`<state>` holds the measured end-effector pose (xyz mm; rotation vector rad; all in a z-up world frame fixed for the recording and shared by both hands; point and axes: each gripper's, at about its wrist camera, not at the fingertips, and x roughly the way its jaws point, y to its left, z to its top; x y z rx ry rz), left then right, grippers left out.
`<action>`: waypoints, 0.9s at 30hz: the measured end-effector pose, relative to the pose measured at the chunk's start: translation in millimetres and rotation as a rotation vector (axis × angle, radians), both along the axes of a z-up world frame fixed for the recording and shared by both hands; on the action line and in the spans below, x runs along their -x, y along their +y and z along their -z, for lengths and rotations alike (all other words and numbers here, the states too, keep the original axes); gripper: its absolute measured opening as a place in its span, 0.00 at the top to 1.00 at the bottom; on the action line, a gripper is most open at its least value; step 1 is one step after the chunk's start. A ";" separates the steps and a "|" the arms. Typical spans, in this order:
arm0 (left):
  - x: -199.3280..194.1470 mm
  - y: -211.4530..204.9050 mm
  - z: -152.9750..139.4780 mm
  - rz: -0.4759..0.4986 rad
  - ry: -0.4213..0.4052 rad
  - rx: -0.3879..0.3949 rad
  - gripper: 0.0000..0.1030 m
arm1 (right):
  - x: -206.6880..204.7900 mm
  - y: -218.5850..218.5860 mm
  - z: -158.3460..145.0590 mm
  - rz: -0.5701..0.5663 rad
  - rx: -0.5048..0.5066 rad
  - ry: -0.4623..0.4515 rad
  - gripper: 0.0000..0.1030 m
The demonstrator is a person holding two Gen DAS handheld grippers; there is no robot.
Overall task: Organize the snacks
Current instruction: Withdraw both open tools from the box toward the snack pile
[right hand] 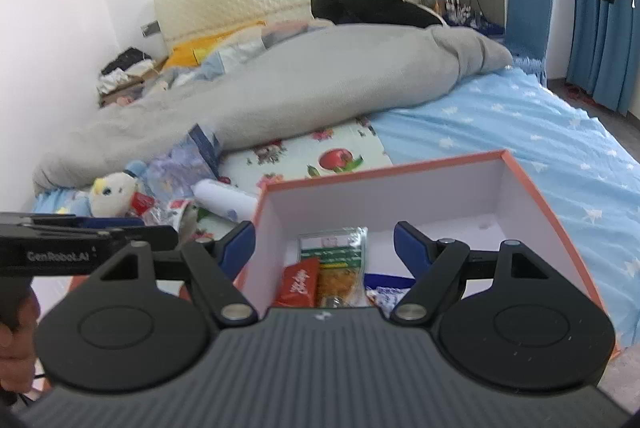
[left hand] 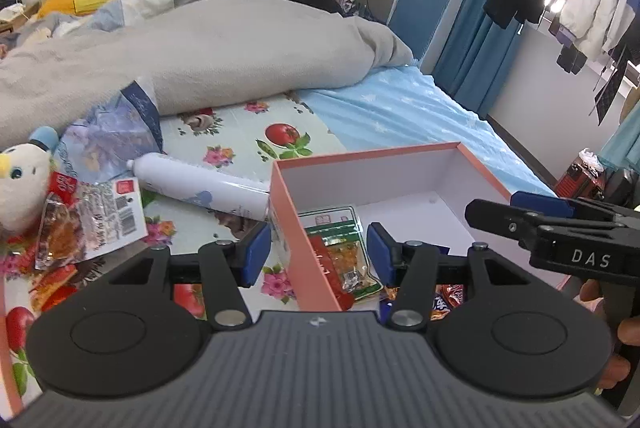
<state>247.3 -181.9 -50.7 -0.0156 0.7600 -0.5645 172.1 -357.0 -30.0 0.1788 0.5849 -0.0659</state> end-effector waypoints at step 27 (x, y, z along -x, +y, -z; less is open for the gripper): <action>84.5 143.1 16.8 -0.235 -0.091 0.049 0.43 | 41.6 128.1 23.0 -0.211 0.010 -0.084 0.24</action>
